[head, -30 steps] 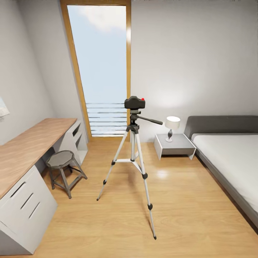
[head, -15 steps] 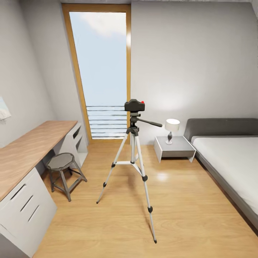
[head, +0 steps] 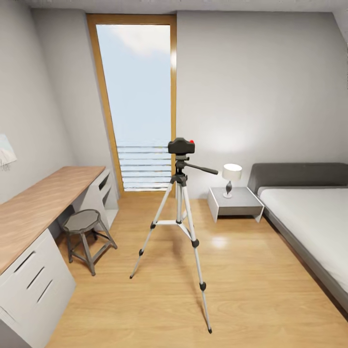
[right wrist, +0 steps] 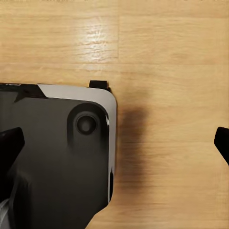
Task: Attach the digital camera to the camera tripod in the bedroom.
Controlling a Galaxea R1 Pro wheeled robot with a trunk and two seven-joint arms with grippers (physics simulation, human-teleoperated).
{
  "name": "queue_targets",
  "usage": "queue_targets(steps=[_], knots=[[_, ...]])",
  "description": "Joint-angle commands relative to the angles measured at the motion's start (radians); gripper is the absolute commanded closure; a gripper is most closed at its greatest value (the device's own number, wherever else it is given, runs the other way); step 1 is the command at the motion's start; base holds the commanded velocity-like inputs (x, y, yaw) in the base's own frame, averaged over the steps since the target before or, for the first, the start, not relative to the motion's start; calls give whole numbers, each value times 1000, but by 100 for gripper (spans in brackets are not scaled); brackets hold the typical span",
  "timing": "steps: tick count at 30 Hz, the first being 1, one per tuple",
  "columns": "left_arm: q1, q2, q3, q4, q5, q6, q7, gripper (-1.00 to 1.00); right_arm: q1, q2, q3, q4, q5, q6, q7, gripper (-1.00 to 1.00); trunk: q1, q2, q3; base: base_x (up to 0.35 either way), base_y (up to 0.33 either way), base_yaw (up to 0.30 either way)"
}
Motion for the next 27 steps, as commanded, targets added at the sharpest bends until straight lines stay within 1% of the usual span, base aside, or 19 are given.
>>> queue_targets(steps=[1, 4, 6, 9, 15, 27], knots=[[3, 0, -9, 0, 6, -3, 3, -100, 0, 0, -3, 3, 6, -6, 2, -100, 1, -2, -1, 0, 0, 0], [12, 2, -9, 2, 6, -5, -1, -100, 23, 1, -3, 3, 3, -12, 2, -100, 1, -2, 4, 0, 0, 0], [19, 4, -9, 3, 5, -9, -9, -100, 48, 2, -4, 3, 1, -24, 1, -100, 1, -2, 8, 0, 0, 0], [28, 8, -9, 3, 5, -11, -32, -100, 73, 3, -5, 3, -2, -50, 1, -100, 1, -2, 12, 0, 0, 0], [31, 10, -10, 3, 5, -13, -48, -100, 83, 3, -6, 3, -3, -63, 1, -100, 1, -2, 22, 0, 0, 0], [32, 10, -10, 3, 5, -14, -51, -100, 85, 4, -6, 3, -4, -68, 1, -100, 1, -2, 41, 0, 0, 0]])
